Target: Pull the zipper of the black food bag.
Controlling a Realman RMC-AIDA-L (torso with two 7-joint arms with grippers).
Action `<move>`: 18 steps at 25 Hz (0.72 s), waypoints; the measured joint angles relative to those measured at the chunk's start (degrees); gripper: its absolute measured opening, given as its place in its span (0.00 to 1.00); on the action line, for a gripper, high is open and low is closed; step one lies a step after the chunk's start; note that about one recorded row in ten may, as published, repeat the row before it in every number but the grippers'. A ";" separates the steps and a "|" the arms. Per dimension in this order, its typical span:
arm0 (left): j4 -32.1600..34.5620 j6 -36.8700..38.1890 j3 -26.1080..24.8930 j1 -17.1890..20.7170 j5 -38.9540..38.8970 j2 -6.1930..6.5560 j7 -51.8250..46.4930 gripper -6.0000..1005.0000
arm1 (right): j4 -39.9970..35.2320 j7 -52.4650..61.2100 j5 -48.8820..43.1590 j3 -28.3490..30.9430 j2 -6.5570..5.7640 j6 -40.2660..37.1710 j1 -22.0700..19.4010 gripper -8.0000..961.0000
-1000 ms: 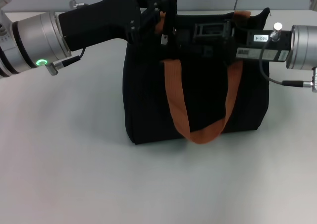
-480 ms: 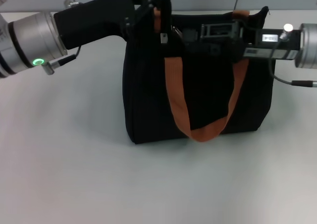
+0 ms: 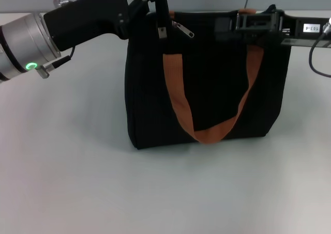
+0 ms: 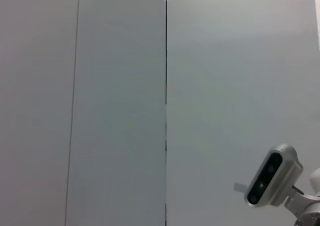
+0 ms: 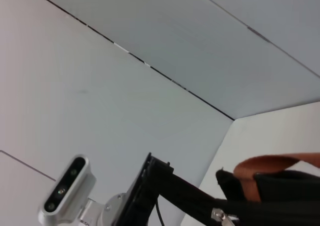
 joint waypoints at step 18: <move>-1.25 -0.41 0.26 -0.33 -0.13 -0.08 0.45 0.03 | 1.02 -0.17 -3.56 -0.01 2.71 3.45 3.11 0.43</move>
